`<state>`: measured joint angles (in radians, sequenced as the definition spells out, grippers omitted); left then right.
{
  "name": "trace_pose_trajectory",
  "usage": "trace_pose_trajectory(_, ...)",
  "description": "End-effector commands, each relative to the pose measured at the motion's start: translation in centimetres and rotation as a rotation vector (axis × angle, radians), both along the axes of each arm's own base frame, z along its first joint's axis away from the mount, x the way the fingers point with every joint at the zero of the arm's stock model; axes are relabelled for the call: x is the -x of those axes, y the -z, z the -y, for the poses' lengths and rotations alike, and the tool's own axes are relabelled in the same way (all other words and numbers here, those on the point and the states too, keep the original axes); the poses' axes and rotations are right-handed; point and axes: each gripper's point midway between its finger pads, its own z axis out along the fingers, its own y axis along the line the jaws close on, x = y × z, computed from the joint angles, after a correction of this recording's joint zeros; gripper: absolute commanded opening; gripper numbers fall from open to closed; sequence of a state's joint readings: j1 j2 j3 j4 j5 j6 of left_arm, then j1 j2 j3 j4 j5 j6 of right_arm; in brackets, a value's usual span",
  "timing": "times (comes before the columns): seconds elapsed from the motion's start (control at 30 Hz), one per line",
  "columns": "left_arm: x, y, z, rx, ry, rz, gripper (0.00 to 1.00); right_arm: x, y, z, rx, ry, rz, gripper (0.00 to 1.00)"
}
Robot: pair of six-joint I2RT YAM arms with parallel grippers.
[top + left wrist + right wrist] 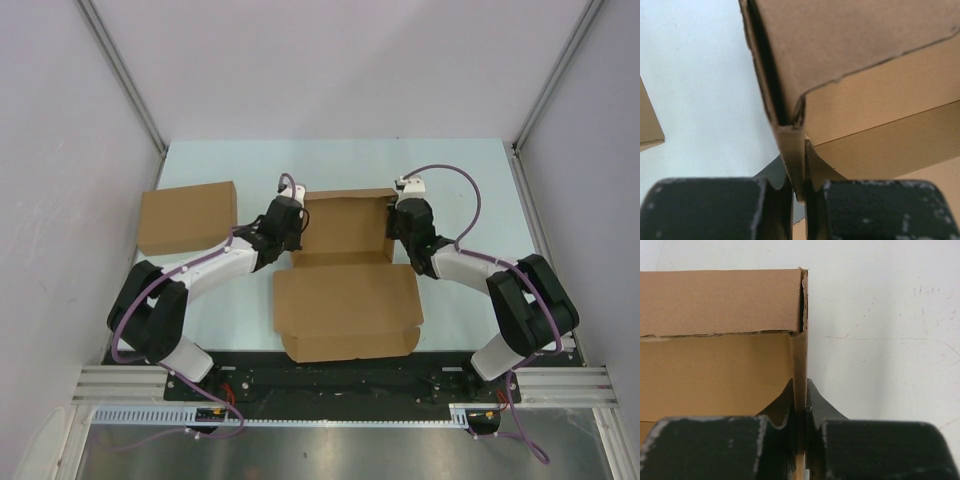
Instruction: Fold the paper box
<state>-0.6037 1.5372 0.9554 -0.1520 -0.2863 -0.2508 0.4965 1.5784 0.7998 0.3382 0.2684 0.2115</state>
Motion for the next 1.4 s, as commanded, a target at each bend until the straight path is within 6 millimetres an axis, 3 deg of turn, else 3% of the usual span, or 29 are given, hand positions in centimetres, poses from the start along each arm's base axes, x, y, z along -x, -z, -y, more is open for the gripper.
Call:
trace_pose_trajectory(0.0, 0.6, -3.2, 4.6, 0.136, 0.162, 0.063, 0.00, 3.7, 4.4, -2.5, -0.004, -0.117, -0.174, 0.13)
trace_pose_trajectory(0.03, 0.5, -3.3, 4.5, 0.136, 0.160, 0.064, 0.00, 3.8, 4.4, -2.5, -0.006, -0.119, -0.176, 0.28)
trace_pose_trajectory(0.13, 0.6, -3.2, 4.5, 0.133, 0.157, 0.061, 0.00, 4.2, 4.5, -2.6, -0.004, -0.122, -0.175, 0.41)
trace_pose_trajectory(0.3, 0.6, -3.3, 4.4, 0.137, 0.150, 0.060, 0.00, 4.9, 5.2, -2.6, 0.015, -0.123, -0.192, 0.44)
trace_pose_trajectory(0.4, 0.7, -3.1, 4.3, 0.136, 0.145, 0.055, 0.00, 5.1, 5.7, -2.2, 0.029, -0.107, -0.206, 0.38)
trace_pose_trajectory(0.57, 0.6, -3.1, 4.2, 0.135, 0.136, 0.057, 0.00, 5.1, 5.8, -1.3, 0.042, -0.059, -0.210, 0.00)
trace_pose_trajectory(0.9, 0.5, -3.4, 4.5, 0.146, 0.126, 0.048, 0.00, 5.4, 5.3, -0.1, 0.065, 0.010, -0.221, 0.00)
trace_pose_trajectory(1.03, 0.7, -3.3, 4.6, 0.148, 0.122, 0.040, 0.00, 5.9, 4.9, 0.2, 0.059, 0.027, -0.229, 0.42)
trace_pose_trajectory(1.07, 0.7, -3.2, 4.6, 0.145, 0.123, 0.038, 0.00, 6.0, 4.6, 0.0, 0.055, 0.023, -0.224, 0.47)
trace_pose_trajectory(1.2, 0.6, -3.1, 4.3, 0.132, 0.106, 0.036, 0.00, 5.9, 2.3, -0.8, 0.013, 0.003, -0.173, 0.59)
trace_pose_trajectory(1.37, 0.6, -2.8, 3.9, 0.115, 0.086, 0.027, 0.00, 5.8, 0.6, -0.4, 0.013, 0.028, -0.158, 0.59)
